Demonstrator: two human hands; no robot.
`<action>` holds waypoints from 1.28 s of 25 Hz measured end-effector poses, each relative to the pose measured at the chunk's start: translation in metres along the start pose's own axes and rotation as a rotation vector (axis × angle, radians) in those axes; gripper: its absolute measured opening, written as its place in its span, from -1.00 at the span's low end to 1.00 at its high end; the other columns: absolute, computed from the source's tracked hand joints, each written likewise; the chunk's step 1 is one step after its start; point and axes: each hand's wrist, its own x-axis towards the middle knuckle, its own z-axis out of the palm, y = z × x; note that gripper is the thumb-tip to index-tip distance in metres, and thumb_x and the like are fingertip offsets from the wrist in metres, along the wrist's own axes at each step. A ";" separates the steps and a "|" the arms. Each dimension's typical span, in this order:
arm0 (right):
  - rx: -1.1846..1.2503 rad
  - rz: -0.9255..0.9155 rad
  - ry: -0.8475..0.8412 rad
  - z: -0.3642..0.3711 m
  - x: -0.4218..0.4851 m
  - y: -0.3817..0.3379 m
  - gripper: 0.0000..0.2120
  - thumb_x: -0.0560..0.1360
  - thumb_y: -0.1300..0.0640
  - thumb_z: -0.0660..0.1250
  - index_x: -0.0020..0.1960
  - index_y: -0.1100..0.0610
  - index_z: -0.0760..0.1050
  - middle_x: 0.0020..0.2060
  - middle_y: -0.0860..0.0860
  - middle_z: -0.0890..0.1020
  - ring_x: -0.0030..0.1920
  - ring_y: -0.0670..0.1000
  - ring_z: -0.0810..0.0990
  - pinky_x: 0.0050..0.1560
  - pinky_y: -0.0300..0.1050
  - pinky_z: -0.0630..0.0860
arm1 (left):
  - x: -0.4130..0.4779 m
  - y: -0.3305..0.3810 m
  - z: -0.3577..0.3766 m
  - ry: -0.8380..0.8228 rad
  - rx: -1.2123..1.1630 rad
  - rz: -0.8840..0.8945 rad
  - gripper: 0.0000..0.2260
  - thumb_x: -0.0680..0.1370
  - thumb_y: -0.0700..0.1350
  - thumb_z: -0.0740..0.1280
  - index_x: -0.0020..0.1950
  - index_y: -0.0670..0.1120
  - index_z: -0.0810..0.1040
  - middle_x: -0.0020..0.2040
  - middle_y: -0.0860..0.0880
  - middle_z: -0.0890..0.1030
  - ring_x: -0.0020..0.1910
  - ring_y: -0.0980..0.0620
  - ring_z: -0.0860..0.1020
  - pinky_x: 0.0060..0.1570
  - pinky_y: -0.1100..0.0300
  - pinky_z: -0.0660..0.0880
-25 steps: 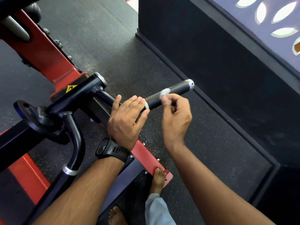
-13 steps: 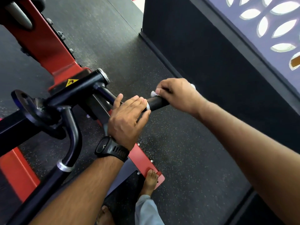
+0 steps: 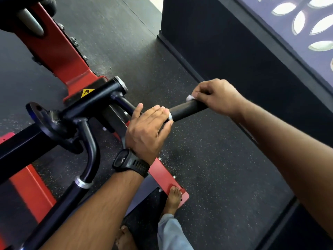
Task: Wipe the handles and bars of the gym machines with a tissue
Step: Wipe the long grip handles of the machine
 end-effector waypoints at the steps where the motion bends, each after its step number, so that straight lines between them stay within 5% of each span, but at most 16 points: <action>1: -0.015 -0.032 0.035 -0.001 -0.002 0.002 -0.84 0.57 -0.07 0.31 -0.04 -0.04 0.63 -0.07 -0.12 0.67 0.01 -0.03 0.60 0.09 0.01 0.53 | 0.000 0.000 0.000 -0.002 0.003 0.000 -0.82 0.52 -0.12 0.42 0.06 -0.16 0.69 0.08 -0.07 0.70 0.14 0.00 0.63 0.41 -0.07 0.28; 9: -0.116 -0.123 0.172 0.004 -0.015 0.015 -0.79 0.61 0.01 0.23 0.07 0.02 0.63 0.03 -0.09 0.65 0.08 0.02 0.57 0.11 -0.01 0.50 | 0.000 0.000 0.000 -0.002 0.011 -0.020 -0.81 0.51 -0.11 0.44 0.07 -0.16 0.69 0.08 -0.09 0.69 0.14 -0.02 0.63 0.41 -0.07 0.27; 12: -0.055 -0.024 0.443 0.015 -0.028 0.023 -0.81 0.61 0.03 0.28 0.01 0.07 0.65 -0.02 -0.07 0.65 0.03 -0.01 0.51 0.10 -0.10 0.47 | 0.000 0.001 0.000 -0.003 0.020 -0.013 -0.81 0.52 -0.09 0.43 0.07 -0.15 0.69 0.09 -0.09 0.69 0.13 -0.01 0.64 0.42 -0.07 0.28; 15: 0.394 0.277 0.761 0.059 -0.047 0.004 -0.94 0.55 0.20 0.39 -0.02 0.12 0.64 -0.08 -0.05 0.65 -0.08 -0.12 0.56 0.05 -0.21 0.53 | 0.000 0.001 0.001 0.010 0.003 -0.025 -0.81 0.53 -0.10 0.42 0.07 -0.16 0.69 0.09 -0.10 0.69 0.15 -0.02 0.63 0.45 -0.08 0.25; 17: 1.112 0.623 0.922 0.080 -0.042 -0.015 -0.93 0.56 0.27 0.38 0.02 0.18 0.61 -0.14 -0.02 0.65 -0.14 -0.13 0.61 0.04 -0.20 0.58 | -0.001 0.001 0.002 0.014 0.002 -0.021 -0.81 0.53 -0.10 0.42 0.06 -0.17 0.69 0.09 -0.10 0.69 0.15 -0.01 0.63 0.45 -0.08 0.23; 19: 1.828 0.776 0.950 0.083 -0.025 -0.029 -0.91 0.61 0.32 0.28 0.05 0.26 0.55 -0.15 0.04 0.62 -0.15 -0.07 0.63 0.06 -0.16 0.61 | -0.001 0.000 0.002 0.008 -0.001 -0.012 -0.82 0.53 -0.10 0.42 0.06 -0.16 0.69 0.08 -0.10 0.69 0.14 -0.01 0.63 0.45 -0.08 0.24; 21: 2.151 0.789 0.991 0.084 -0.017 -0.036 -0.89 0.64 0.33 0.21 0.00 0.26 0.52 -0.13 0.08 0.61 -0.15 -0.05 0.63 0.10 -0.12 0.60 | 0.000 -0.001 0.004 0.012 -0.011 -0.021 -0.82 0.52 -0.10 0.43 0.06 -0.15 0.70 0.08 -0.09 0.69 0.14 -0.01 0.63 0.45 -0.06 0.23; 32: 2.270 0.654 0.870 0.096 -0.024 -0.052 -0.89 0.65 0.32 0.16 0.07 0.22 0.46 -0.14 0.10 0.61 -0.24 -0.07 0.65 0.00 -0.21 0.61 | -0.001 -0.001 0.003 0.017 -0.017 -0.020 -0.82 0.51 -0.11 0.44 0.06 -0.16 0.69 0.08 -0.10 0.69 0.13 -0.02 0.64 0.43 -0.08 0.27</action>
